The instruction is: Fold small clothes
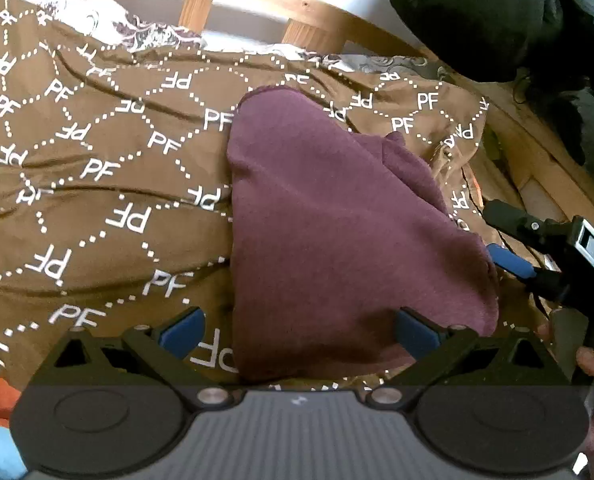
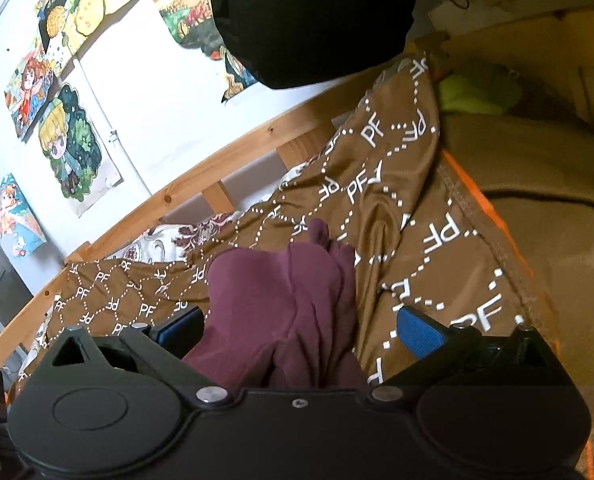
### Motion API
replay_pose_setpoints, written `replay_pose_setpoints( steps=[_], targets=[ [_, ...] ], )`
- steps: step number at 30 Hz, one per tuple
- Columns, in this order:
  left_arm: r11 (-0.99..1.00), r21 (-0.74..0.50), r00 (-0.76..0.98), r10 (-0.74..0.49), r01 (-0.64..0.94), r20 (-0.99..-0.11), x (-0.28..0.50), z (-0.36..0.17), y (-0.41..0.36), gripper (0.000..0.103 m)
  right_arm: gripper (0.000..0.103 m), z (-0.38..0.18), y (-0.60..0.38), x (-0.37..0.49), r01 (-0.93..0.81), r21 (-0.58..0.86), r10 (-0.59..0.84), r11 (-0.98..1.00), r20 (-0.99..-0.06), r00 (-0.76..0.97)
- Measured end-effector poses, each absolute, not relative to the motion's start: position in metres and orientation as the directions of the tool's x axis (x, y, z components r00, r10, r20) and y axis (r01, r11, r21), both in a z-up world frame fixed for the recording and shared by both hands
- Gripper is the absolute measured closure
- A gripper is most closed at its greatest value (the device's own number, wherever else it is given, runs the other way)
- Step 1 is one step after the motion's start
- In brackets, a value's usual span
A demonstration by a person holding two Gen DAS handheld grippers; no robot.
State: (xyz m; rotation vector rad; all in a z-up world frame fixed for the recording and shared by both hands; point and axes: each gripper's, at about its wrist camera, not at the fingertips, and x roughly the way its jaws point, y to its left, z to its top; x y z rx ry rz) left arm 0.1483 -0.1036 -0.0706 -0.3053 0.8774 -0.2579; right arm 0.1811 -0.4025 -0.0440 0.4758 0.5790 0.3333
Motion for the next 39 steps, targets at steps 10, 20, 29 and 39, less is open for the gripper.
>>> replay_pose_setpoints(
  steps=[10,20,29,39],
  targets=[
    [0.897,-0.432,0.593,-0.401,0.097,-0.699,0.157,-0.082,-0.097,0.001,0.001,-0.058,-0.395,0.189,-0.203,0.570,0.498,0.796,-0.427,0.755],
    [0.904,-0.418,0.569,-0.391,0.089,-0.724,0.161,-0.090,-0.095,0.000,0.011,-0.061,-0.382,0.224,-0.278,0.524,0.499,0.805,-0.345,0.795],
    [0.908,-0.410,0.544,-0.387,0.085,-0.744,0.169,-0.094,-0.099,0.000,0.024,-0.080,-0.380,0.278,-0.275,0.466,0.476,0.841,-0.397,0.785],
    [0.912,-0.399,0.547,-0.381,0.092,-0.745,0.169,-0.095,-0.101,0.000,0.058,-0.099,-0.381,0.279,-0.215,0.484,0.449,0.848,-0.441,0.777]
  ],
)
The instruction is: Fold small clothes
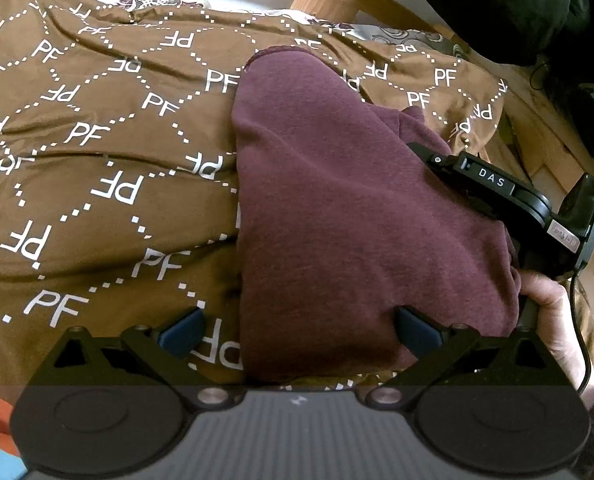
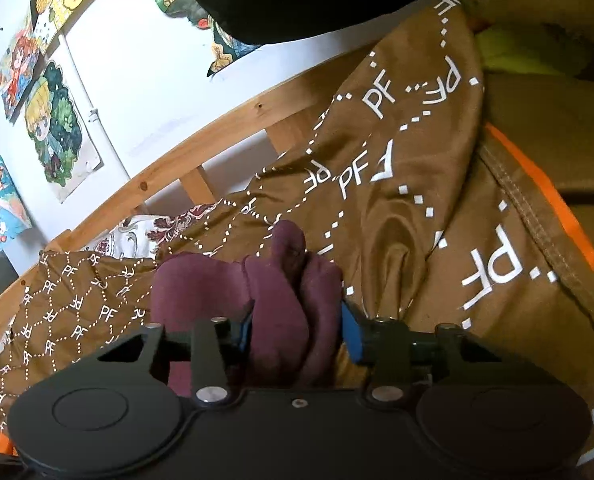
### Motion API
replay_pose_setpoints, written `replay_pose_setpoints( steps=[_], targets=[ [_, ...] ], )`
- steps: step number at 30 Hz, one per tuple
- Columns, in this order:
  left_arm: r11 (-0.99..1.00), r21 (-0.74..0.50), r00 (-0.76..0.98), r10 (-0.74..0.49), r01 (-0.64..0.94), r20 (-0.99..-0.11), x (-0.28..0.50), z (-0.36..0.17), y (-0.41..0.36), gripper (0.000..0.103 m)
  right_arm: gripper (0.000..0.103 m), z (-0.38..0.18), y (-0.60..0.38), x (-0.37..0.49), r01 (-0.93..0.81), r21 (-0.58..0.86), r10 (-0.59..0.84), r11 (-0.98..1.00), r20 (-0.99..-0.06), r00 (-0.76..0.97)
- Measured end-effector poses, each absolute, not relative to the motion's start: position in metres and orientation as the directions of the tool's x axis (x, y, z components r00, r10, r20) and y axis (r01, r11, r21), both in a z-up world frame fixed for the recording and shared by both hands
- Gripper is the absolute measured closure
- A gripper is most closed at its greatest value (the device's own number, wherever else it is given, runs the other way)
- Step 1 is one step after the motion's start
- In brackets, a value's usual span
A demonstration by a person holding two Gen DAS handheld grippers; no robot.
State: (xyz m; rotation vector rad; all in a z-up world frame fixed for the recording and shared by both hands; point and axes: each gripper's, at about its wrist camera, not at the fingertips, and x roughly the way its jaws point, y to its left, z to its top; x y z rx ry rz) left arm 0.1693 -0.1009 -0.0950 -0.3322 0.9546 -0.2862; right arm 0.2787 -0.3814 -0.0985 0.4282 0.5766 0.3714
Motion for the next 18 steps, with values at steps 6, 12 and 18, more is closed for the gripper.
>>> replay_pose_setpoints(
  steps=[6,12,18],
  targets=[
    [0.914,-0.394,0.550,-0.378,0.095,-0.744,0.1686,-0.0945,-0.1010,0.000,0.058,-0.1006,-0.3826,0.2788,-0.210,0.498,0.452,0.842,-0.437,0.777],
    [0.915,-0.391,0.549,-0.376,0.096,-0.746,0.1695,-0.0948,-0.1018,0.000,0.058,-0.1016,-0.3821,0.2768,-0.210,0.488,0.444,0.847,-0.434,0.784],
    [0.916,-0.390,0.549,-0.377,0.098,-0.746,0.1699,-0.0952,-0.1017,0.000,0.055,-0.1021,-0.3803,0.2757,-0.210,0.487,0.442,0.848,-0.430,0.787]
  ],
)
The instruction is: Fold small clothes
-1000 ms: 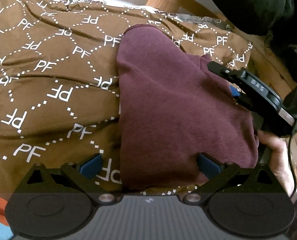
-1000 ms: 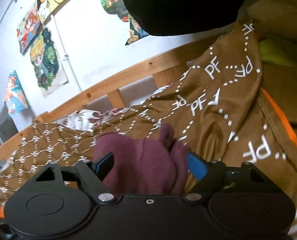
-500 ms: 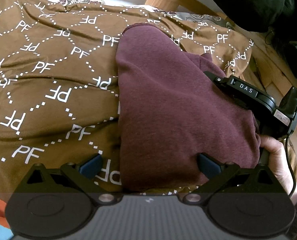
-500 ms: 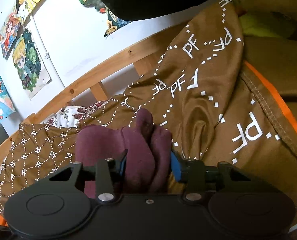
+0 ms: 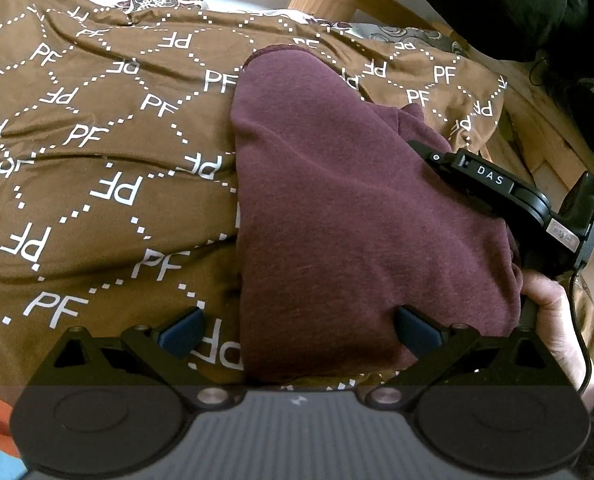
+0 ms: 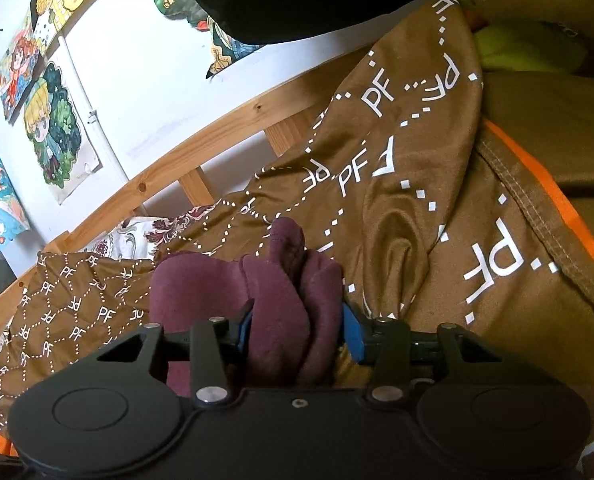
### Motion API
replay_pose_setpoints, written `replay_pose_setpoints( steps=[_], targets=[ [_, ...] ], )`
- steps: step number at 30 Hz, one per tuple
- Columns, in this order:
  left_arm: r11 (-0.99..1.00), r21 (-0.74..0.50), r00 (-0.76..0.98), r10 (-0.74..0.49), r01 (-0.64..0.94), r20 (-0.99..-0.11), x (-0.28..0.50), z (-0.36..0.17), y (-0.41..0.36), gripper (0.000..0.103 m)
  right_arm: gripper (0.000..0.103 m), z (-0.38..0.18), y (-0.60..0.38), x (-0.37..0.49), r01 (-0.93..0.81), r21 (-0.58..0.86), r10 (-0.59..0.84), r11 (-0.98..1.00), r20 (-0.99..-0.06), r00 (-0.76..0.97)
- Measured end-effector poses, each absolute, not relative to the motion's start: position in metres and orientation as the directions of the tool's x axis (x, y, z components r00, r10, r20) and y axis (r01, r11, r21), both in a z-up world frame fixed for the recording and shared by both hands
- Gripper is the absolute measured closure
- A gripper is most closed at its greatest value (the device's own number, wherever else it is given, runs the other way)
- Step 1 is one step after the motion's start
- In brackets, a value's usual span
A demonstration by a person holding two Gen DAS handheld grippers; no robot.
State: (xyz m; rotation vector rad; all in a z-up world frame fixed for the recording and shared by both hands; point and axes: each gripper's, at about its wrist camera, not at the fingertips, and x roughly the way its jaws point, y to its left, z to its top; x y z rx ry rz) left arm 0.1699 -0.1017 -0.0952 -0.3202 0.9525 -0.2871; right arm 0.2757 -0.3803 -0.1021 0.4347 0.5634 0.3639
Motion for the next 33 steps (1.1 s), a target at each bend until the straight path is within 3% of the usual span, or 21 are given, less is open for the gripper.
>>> replay_pose_setpoints(
  steps=[7,11,17,25,33],
  targets=[
    [0.914,-0.390,0.549,-0.384,0.112,-0.742,0.171,-0.098,-0.102,0.000,0.054,-0.104,-0.377,0.277,-0.211,0.473,0.435,0.855,-0.436,0.788],
    [0.909,-0.398,0.542,-0.398,0.123,-0.740,0.172,-0.099,-0.101,0.000,0.070,-0.104,-0.374,0.277,-0.218,0.466,0.436,0.858,-0.437,0.787],
    [0.906,-0.398,0.538,-0.411,0.147,-0.737,0.173,-0.097,-0.101,0.002,0.074,-0.103,-0.373,0.278,-0.216,0.467,0.436,0.857,-0.436,0.787],
    [0.878,-0.438,0.493,-0.472,0.192,-0.731,0.178,-0.094,-0.103,0.020,0.074,-0.104,-0.375,0.278,-0.204,0.480,0.433,0.853,-0.436,0.788],
    [0.892,-0.380,0.484,-0.452,0.244,-0.750,0.177,-0.087,-0.109,0.038,0.078,-0.102,-0.374,0.277,-0.199,0.481,0.432,0.854,-0.441,0.786]
  ],
)
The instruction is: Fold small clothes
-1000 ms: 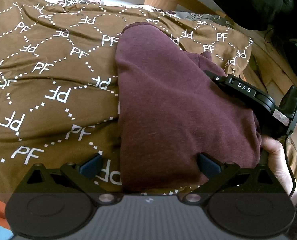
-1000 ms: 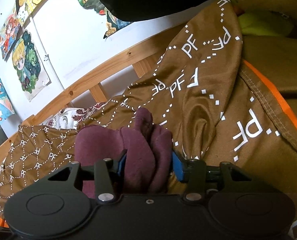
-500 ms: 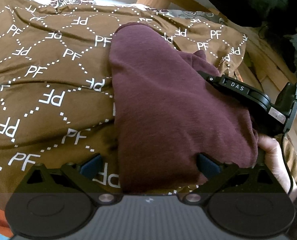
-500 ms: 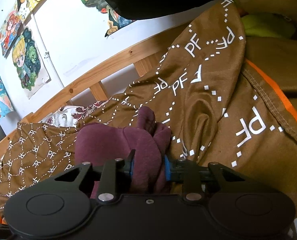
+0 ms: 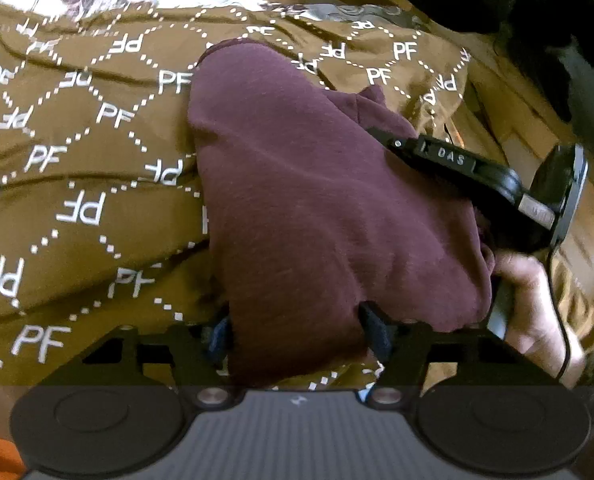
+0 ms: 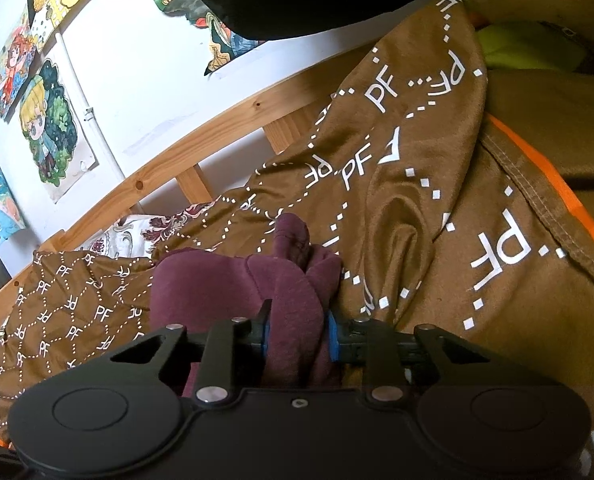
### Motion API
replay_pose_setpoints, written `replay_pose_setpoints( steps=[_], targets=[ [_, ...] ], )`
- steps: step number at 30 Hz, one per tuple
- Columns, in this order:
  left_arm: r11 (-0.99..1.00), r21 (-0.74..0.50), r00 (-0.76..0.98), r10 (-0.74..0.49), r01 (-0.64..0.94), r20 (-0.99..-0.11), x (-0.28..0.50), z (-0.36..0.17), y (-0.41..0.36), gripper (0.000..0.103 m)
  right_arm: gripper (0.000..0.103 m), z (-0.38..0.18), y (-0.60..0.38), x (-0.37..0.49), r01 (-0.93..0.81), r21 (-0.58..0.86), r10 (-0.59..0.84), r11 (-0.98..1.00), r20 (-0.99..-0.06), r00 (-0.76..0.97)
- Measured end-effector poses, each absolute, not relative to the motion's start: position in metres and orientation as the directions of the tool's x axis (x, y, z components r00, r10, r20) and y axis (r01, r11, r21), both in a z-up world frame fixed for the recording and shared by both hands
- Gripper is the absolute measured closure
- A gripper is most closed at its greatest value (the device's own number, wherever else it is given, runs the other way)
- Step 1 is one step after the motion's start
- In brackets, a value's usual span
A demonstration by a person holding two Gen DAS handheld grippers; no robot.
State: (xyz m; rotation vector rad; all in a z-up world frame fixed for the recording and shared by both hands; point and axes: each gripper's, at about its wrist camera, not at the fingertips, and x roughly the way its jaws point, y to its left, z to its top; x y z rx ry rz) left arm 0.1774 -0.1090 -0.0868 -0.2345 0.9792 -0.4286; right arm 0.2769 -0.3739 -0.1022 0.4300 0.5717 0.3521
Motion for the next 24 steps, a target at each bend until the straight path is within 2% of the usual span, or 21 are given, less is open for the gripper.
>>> replay_pose_setpoints(
  steps=[7,17,24],
  targets=[
    [0.902,-0.304,0.513,-0.426,0.308,-0.745,0.160,-0.075,-0.112,0.052,0.084,-0.088,-0.370,0.271,-0.226,0.485,0.453,0.845,-0.424,0.784],
    [0.898,-0.233,0.588,-0.424,0.374,-0.689,0.134,-0.041,-0.090,0.053,0.086,-0.033,-0.352,0.235,-0.321,0.449,0.499,0.834,-0.365,0.786],
    [0.930,-0.152,0.708,-0.354,0.334,-0.611,0.156,-0.017,-0.055,0.052,0.086,0.012,-0.313,0.248,-0.380,0.402,0.507,0.833,-0.282,0.814]
  ],
)
